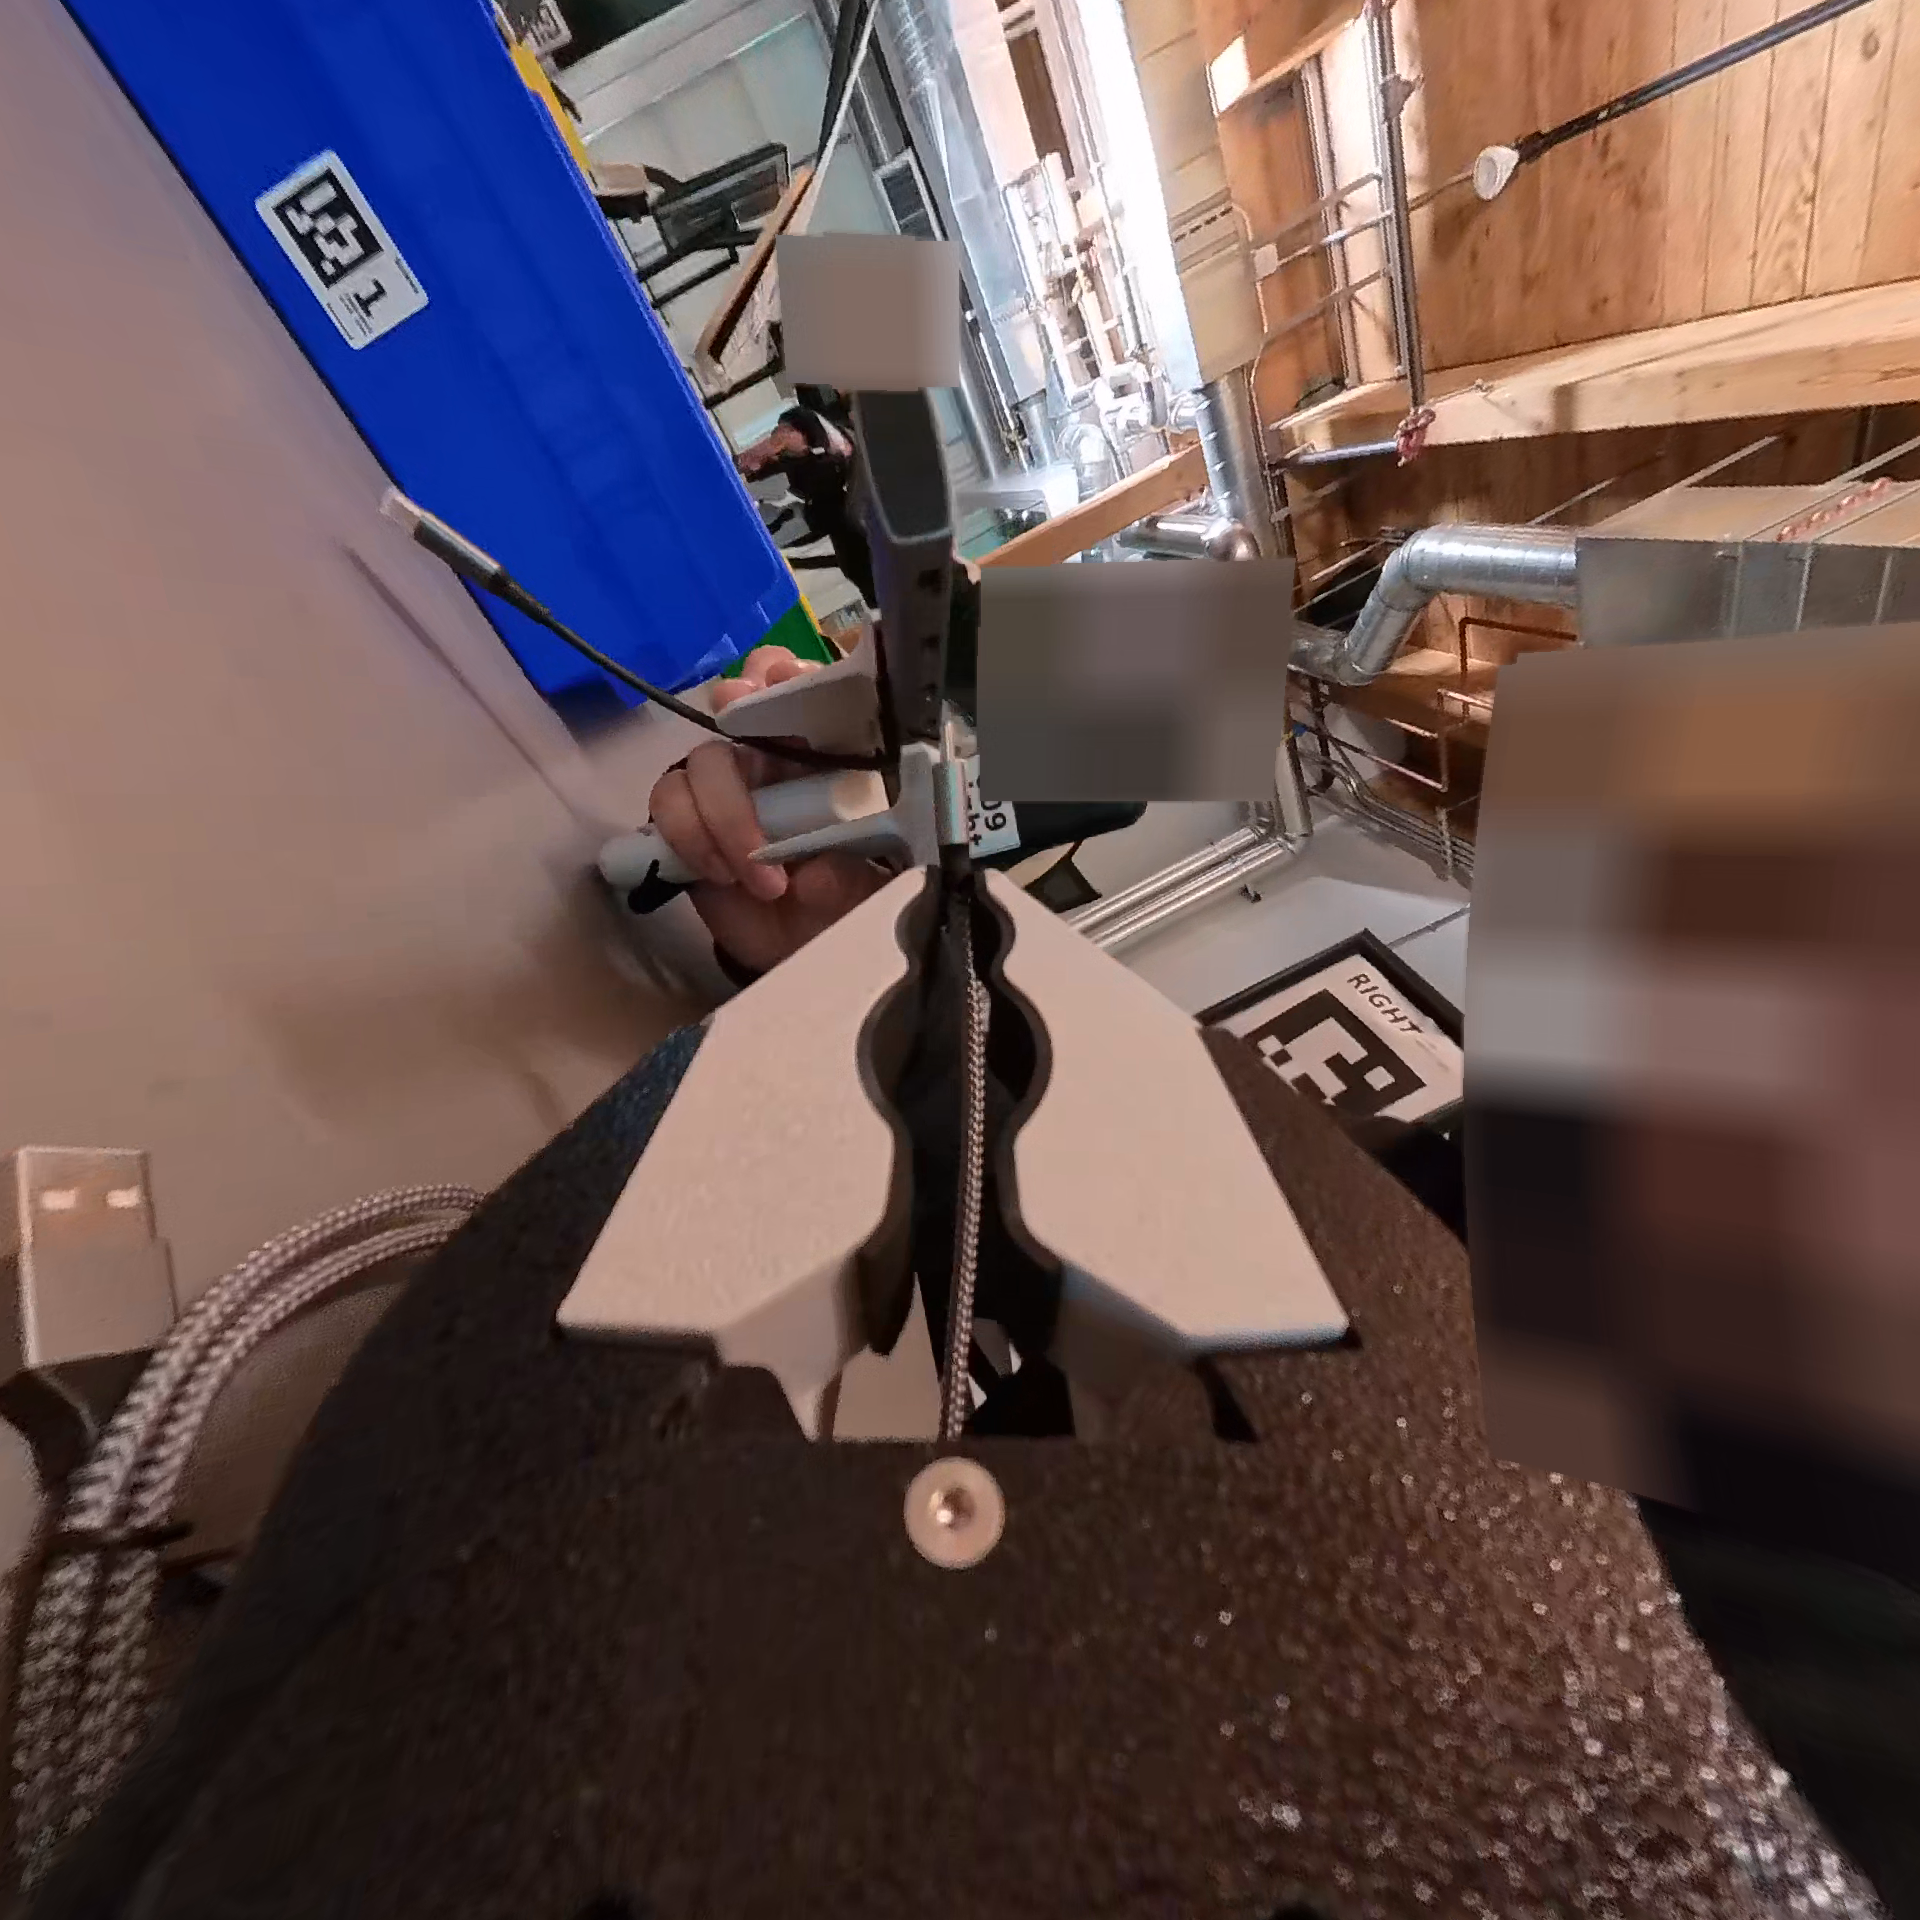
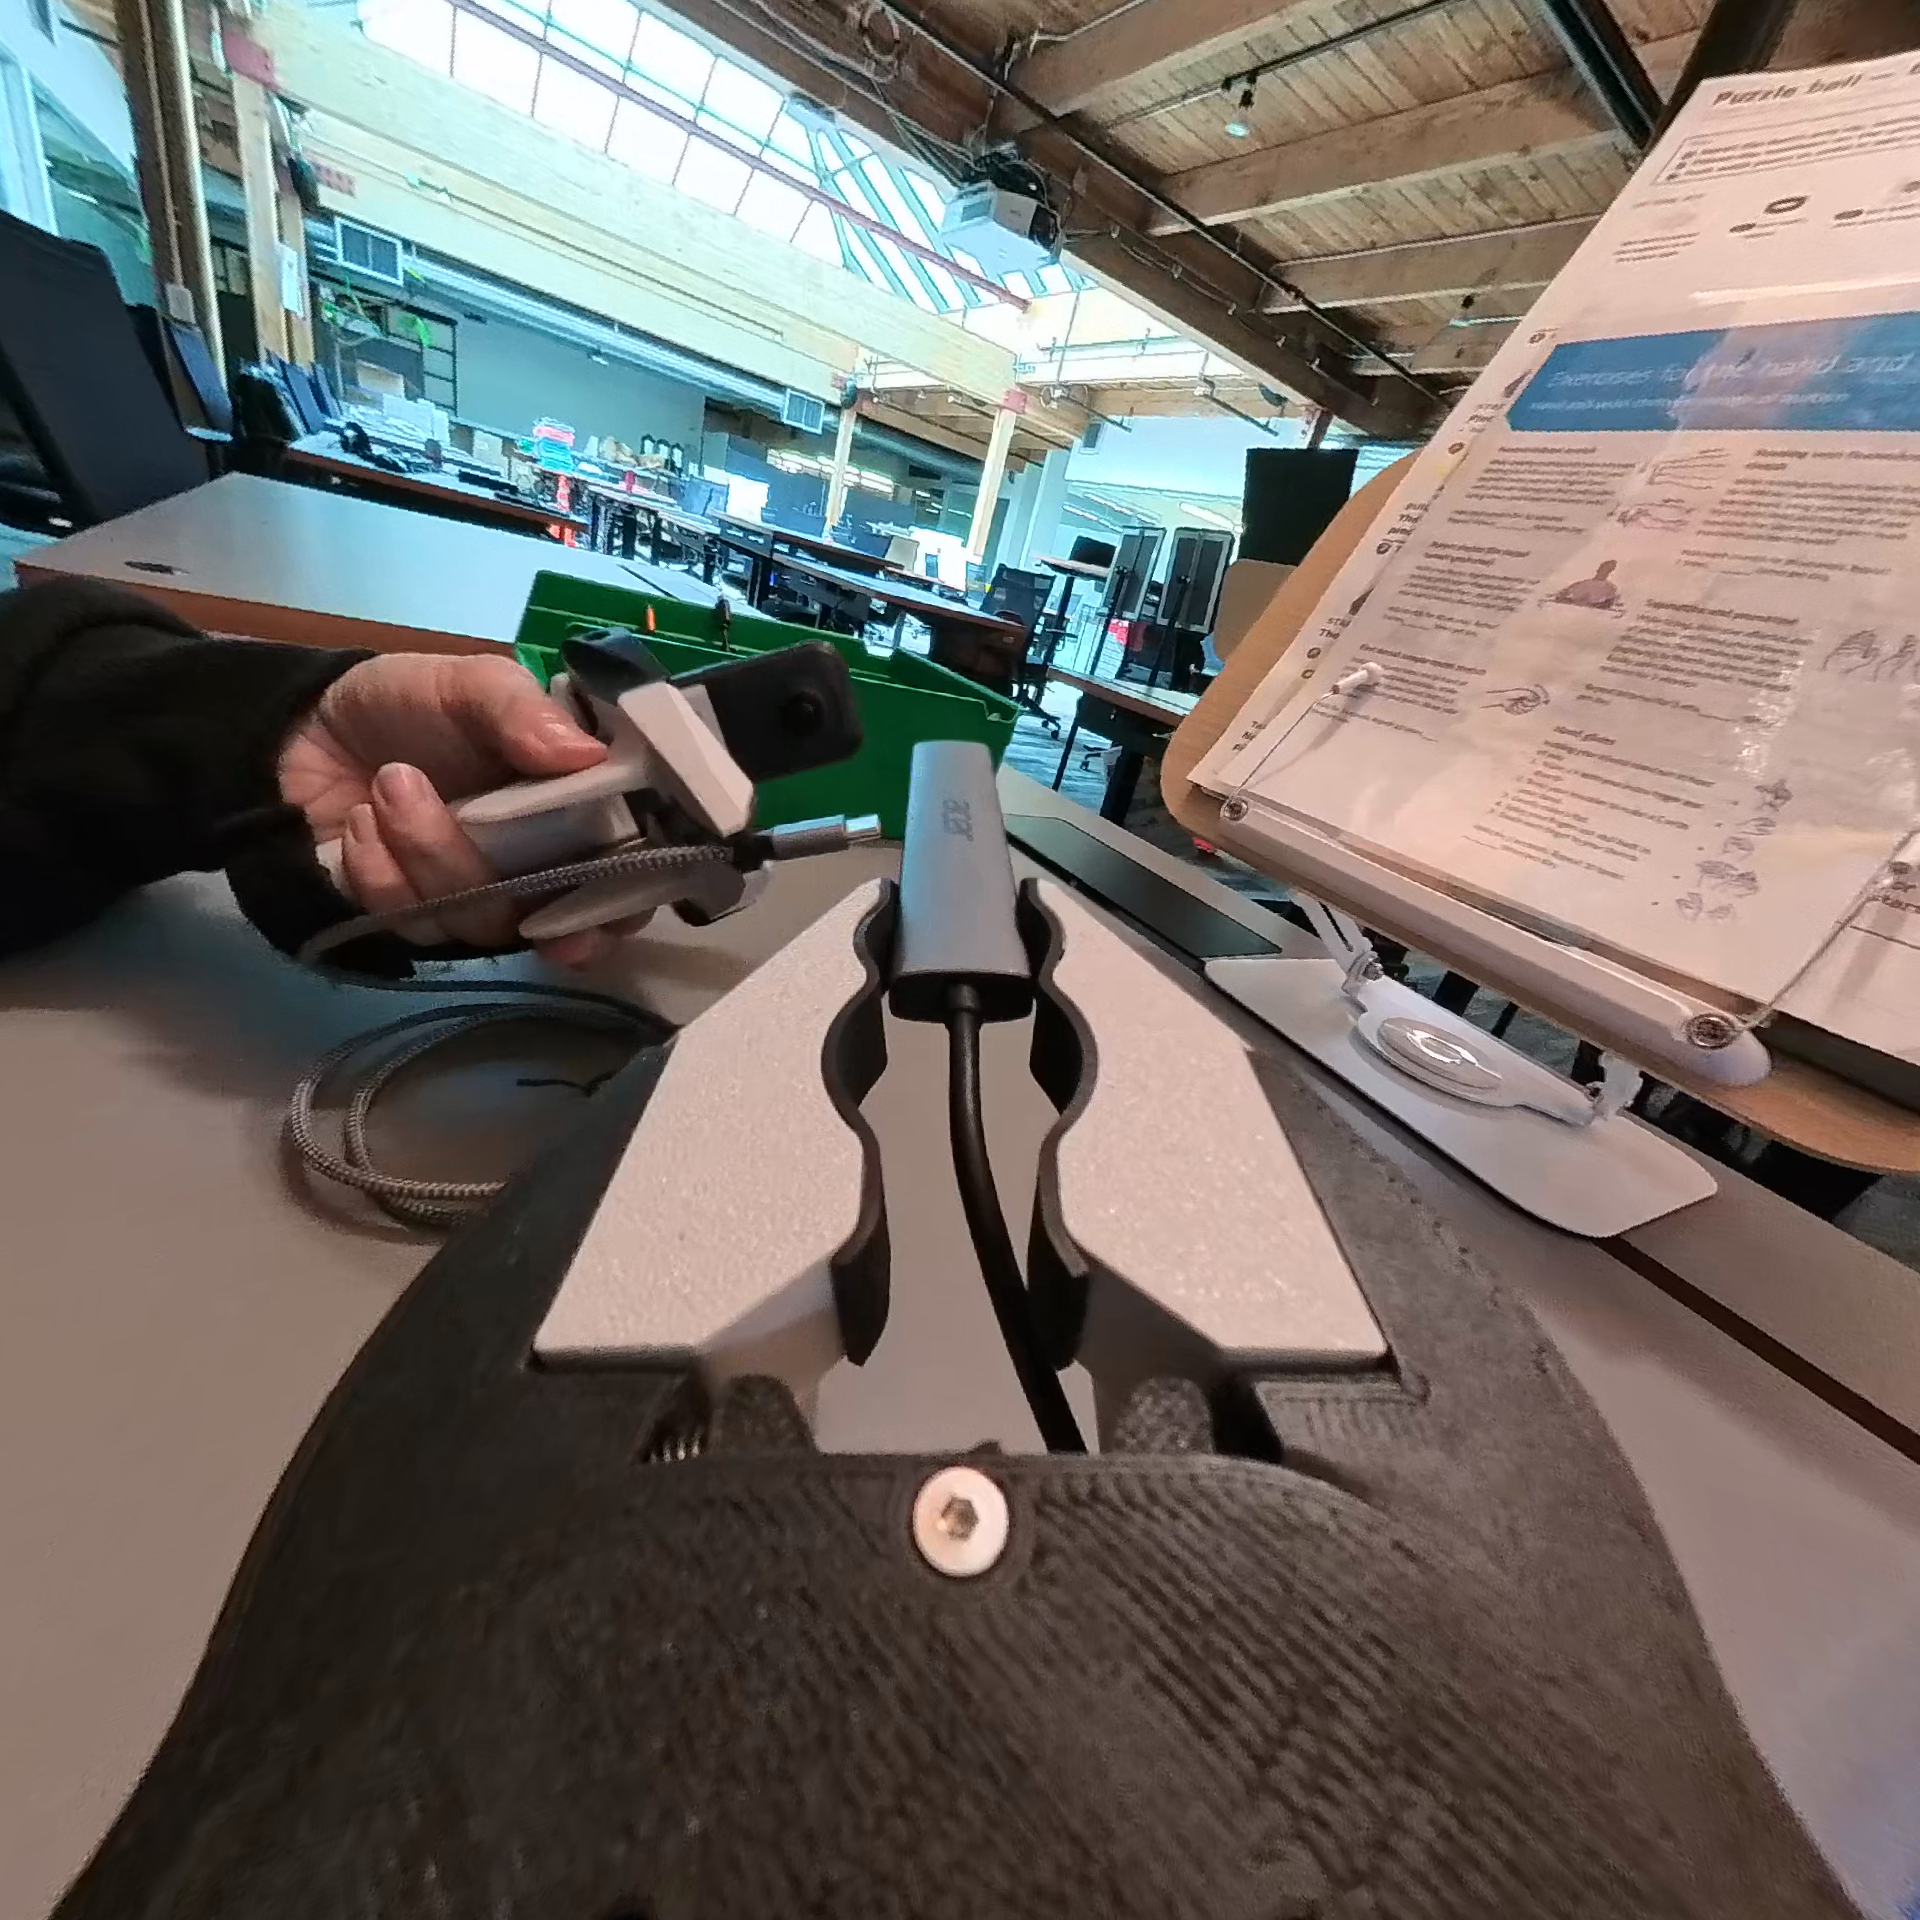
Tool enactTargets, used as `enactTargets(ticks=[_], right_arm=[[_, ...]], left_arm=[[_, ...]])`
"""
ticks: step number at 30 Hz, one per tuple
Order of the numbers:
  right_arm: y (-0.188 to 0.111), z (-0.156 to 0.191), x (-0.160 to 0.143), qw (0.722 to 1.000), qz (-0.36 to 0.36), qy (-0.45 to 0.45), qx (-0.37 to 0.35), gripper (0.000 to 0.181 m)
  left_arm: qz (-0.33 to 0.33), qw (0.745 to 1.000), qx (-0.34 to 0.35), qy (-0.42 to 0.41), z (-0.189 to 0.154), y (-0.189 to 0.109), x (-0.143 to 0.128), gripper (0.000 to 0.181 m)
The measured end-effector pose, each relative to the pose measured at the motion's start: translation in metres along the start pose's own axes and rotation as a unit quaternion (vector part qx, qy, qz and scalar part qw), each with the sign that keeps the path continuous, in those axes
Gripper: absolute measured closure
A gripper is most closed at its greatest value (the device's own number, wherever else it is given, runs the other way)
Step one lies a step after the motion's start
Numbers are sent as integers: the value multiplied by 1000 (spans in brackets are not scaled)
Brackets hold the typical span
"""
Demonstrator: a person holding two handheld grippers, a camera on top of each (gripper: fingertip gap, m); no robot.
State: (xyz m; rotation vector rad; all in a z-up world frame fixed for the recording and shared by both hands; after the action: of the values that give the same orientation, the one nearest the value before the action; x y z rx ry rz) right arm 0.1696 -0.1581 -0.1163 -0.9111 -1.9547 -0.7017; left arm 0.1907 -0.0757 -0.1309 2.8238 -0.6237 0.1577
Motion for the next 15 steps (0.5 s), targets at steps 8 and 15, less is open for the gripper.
enactTargets(ticks=[8,15], right_arm=[[5,11,-2,999,20,-43,15,159],[3,8,1,999,11,-38,11,159]], left_arm=[[15,1000,19,-1,6,3,-5,179],[18,1000,19,-1,7,5,-7,180]])
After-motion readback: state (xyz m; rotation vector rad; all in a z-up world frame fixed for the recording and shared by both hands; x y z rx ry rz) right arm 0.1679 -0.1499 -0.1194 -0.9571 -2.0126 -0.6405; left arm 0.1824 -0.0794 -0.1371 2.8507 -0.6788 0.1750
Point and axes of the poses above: each gripper's, where its closed fingertips meet, y out along the fingers, x out of its top, z = x × y across the jaws, the point moved 3 cm from there along -y, back along the fingers, and after that the axes turned 15 degrees about -y, right-handed, at the moved point
